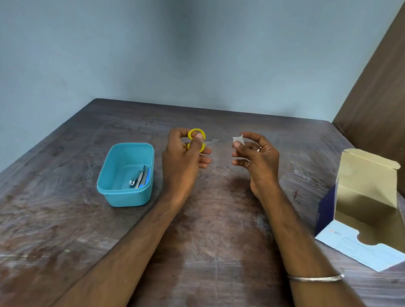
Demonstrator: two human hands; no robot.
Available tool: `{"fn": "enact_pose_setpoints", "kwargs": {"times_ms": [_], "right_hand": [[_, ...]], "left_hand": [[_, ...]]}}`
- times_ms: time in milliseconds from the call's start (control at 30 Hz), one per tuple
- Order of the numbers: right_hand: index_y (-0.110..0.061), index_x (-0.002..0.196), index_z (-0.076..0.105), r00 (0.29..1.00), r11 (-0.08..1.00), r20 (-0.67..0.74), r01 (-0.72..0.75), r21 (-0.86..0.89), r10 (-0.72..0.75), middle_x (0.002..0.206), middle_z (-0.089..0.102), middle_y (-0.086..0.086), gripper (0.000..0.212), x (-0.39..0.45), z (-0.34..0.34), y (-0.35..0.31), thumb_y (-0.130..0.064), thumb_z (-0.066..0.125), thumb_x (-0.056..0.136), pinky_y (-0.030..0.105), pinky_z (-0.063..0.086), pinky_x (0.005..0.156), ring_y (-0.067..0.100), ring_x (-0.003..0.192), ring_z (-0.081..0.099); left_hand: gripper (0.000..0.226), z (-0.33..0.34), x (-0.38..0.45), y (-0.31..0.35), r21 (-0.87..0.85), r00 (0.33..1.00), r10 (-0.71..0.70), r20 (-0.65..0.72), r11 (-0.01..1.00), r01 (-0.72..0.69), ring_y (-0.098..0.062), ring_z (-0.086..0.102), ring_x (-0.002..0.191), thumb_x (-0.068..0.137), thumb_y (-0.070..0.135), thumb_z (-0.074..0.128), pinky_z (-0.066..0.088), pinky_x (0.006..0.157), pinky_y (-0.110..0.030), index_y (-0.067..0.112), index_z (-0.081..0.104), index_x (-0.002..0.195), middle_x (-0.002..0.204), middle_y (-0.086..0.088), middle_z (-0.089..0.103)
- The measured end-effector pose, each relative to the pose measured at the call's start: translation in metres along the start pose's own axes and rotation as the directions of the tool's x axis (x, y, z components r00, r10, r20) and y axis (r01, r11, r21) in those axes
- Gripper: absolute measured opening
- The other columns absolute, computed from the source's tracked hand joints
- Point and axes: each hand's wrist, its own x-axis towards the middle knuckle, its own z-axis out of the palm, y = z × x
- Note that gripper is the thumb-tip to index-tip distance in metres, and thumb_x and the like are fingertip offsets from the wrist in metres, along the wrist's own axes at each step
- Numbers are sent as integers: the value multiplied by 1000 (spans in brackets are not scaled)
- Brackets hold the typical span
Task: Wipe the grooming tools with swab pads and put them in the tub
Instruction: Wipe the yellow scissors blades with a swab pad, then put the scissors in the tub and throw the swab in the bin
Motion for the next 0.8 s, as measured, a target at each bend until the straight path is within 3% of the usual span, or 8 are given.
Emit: {"fn": "enact_pose_setpoints", "kwargs": {"times_ms": [100,200,267,400,600,800], "right_hand": [[-13,112,71,997,994,53,57,-92,-53,80,67,10,36,-3,3,0,7,72,83,28,53,49,17,61,65],[-16,106,76,986,975,149,107,-197,-78,84,73,4,31,-8,9,0,5,72,84,30,52,49,17,61,65],[-21,101,77,977,949,188,152,-277,-102,89,76,4,28,-12,13,-3,1,73,85,30,52,49,17,62,66],[-22,100,75,983,947,157,135,-290,-92,89,74,12,27,-19,20,-12,1,74,85,25,48,43,16,57,65],[-31,123,69,982,966,176,114,-234,-73,91,74,19,47,-49,24,-25,-2,72,87,26,45,43,24,59,65],[-21,106,78,977,970,191,132,-205,-93,87,77,8,28,-102,8,-53,-1,70,88,28,42,45,20,56,64]], "left_hand": [[12,-15,-15,15,220,982,181,-45,961,-167,-18,71,67,95,33,61,60,63,-44,22,56,96,77,1,73],[19,-44,-30,32,551,891,450,-65,761,-344,-23,66,63,93,33,65,50,57,-38,16,57,90,70,2,69],[21,-68,-36,40,706,852,520,-65,628,-329,-35,63,61,92,30,67,40,54,-34,13,57,86,66,-6,67],[20,-110,-39,40,851,894,446,-39,484,-204,-42,63,61,95,29,61,30,56,-31,11,56,88,69,-17,67],[16,-133,-32,24,919,934,357,8,365,-148,-39,66,73,98,26,54,32,56,-32,10,55,94,87,-17,72],[14,-130,-24,17,926,973,226,45,356,-125,-33,66,86,100,26,51,36,62,-34,12,55,100,100,-13,70]]}}
